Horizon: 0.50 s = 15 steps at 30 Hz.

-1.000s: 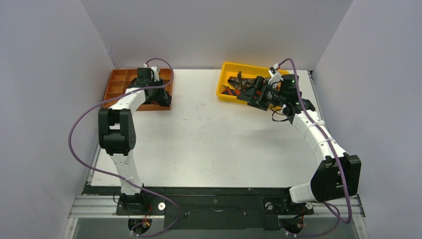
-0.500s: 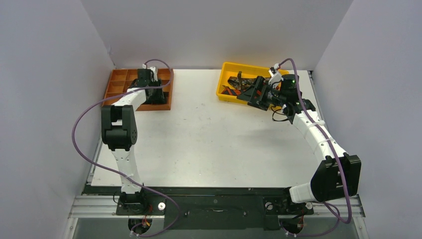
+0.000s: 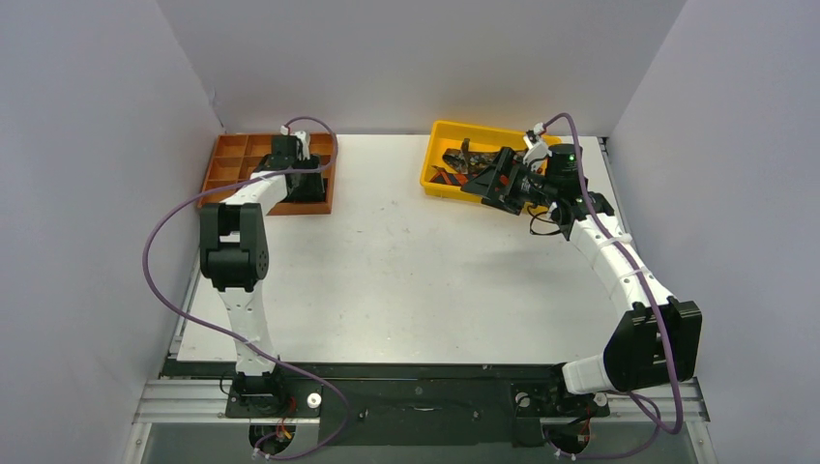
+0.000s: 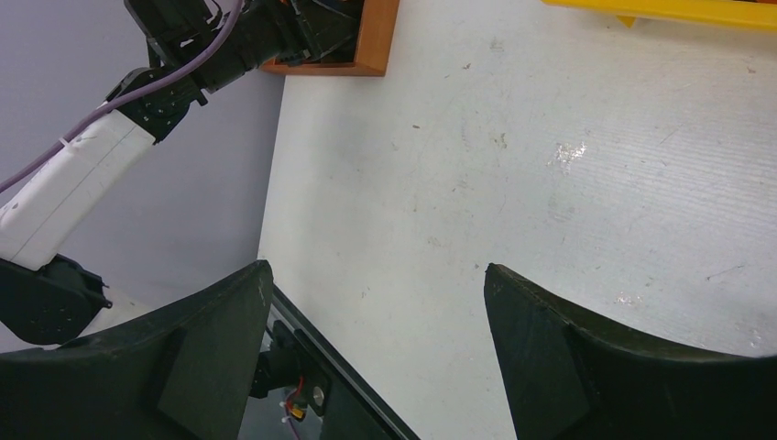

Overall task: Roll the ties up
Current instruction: Place the tie in the storage box.

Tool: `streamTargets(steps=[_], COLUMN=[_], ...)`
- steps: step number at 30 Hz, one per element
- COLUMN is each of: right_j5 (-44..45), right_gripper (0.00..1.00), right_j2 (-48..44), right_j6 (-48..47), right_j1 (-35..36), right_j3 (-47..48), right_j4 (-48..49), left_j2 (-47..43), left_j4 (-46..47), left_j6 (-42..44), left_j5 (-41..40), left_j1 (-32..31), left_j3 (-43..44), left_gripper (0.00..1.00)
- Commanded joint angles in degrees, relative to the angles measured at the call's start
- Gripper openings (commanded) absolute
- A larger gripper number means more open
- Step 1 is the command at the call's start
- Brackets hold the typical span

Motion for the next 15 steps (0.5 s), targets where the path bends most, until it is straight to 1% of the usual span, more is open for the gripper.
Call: streamTargets(steps=[1,11,15], right_j5=[-0.96,-1.1,-1.29], right_gripper=[0.81,0.81,0.81], right_j2=[-0.58,-1.16,-1.11], right_j6=[0.62,0.89,1.31], right_j1=[-0.39,-0.39,-0.4], right_j3=[1.26,0.52,0.52], right_j4=[2.05,2.45,2.81], left_j2=[0.37,-1.84,-2.82], left_j4=[1.92,1.96,1.68], left_j6=[1.69,2.21,2.5], left_j5=[-1.16,-1.36,-1.36], left_j1=[-0.35,-0.83,-0.92], left_j3=[1.47,2.14,2.89], left_gripper=[0.56,0.64,0.69])
